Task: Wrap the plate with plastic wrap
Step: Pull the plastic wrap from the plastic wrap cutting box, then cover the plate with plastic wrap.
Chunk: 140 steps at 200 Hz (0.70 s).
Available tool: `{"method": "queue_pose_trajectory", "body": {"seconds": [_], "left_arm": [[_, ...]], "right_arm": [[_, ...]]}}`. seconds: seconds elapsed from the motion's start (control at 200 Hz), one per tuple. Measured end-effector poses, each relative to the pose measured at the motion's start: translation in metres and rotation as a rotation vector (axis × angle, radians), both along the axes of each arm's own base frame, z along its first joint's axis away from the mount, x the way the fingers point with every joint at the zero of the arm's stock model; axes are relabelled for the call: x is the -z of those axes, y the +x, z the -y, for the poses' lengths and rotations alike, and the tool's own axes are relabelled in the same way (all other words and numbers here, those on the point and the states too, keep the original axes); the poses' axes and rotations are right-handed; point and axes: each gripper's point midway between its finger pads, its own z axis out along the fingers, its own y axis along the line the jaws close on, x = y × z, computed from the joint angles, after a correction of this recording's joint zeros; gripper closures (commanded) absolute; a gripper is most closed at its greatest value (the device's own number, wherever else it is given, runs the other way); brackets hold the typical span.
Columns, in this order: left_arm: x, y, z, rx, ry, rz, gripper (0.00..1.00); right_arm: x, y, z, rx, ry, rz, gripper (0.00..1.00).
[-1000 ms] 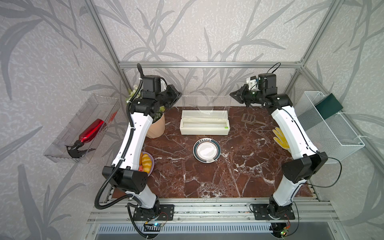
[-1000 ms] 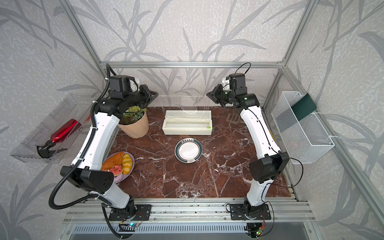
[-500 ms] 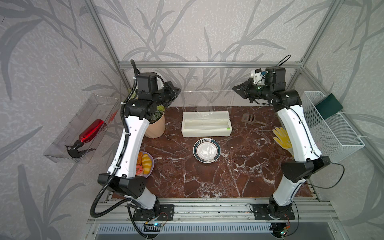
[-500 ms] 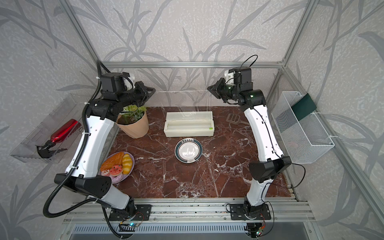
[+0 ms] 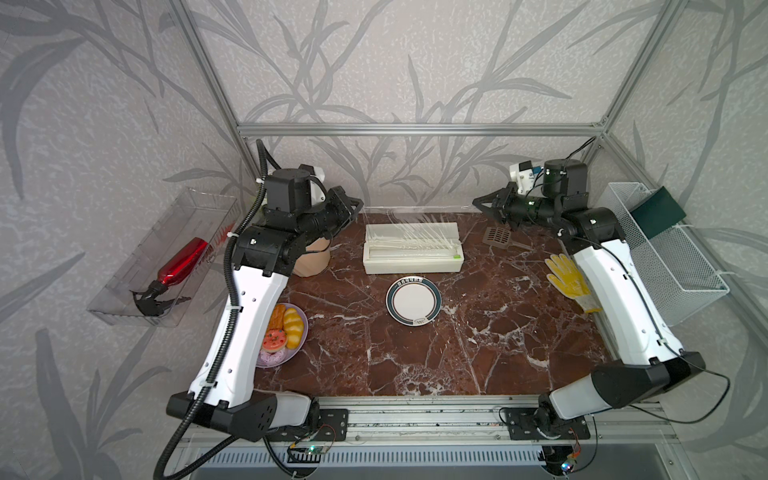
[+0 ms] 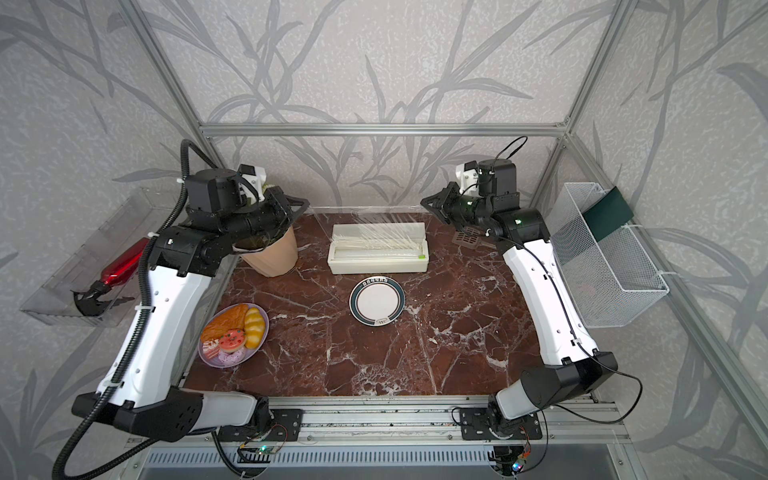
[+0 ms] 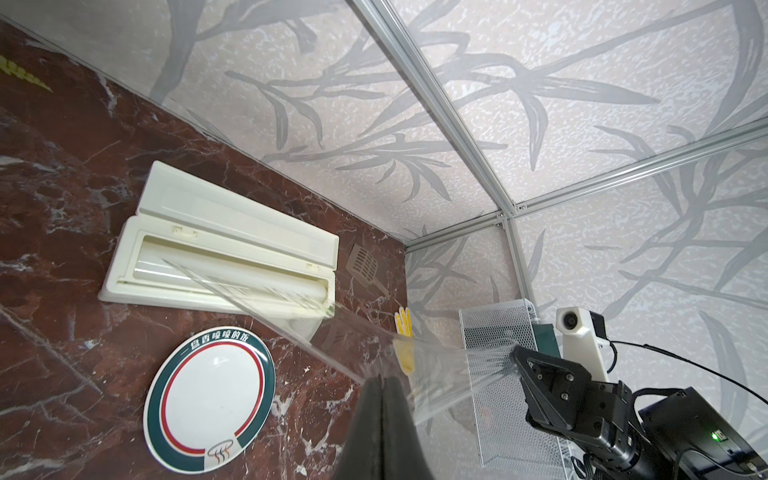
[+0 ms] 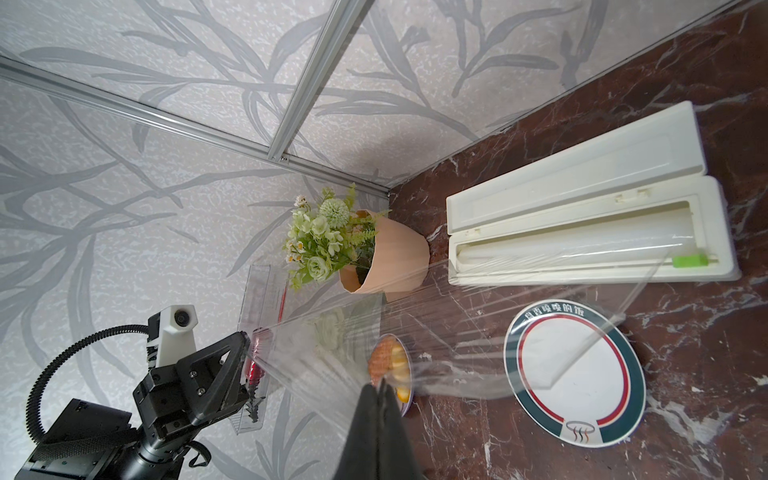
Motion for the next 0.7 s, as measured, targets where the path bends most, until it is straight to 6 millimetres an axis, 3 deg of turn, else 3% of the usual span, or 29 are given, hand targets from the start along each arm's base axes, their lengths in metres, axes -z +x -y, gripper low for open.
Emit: {"method": "queue_pose_trajectory", "body": {"seconds": [0.37,0.7], "left_arm": [[0.036,-0.069,0.006,0.062,0.02,-0.038,1.0],[0.101,-0.126,0.011,0.14,0.045,-0.138,1.0]], "right_arm": [[0.043,-0.081,-0.002,-0.053,-0.062,-0.017,1.0],[0.097,-0.148,0.003,-0.09,-0.143,-0.069,1.0]]}}
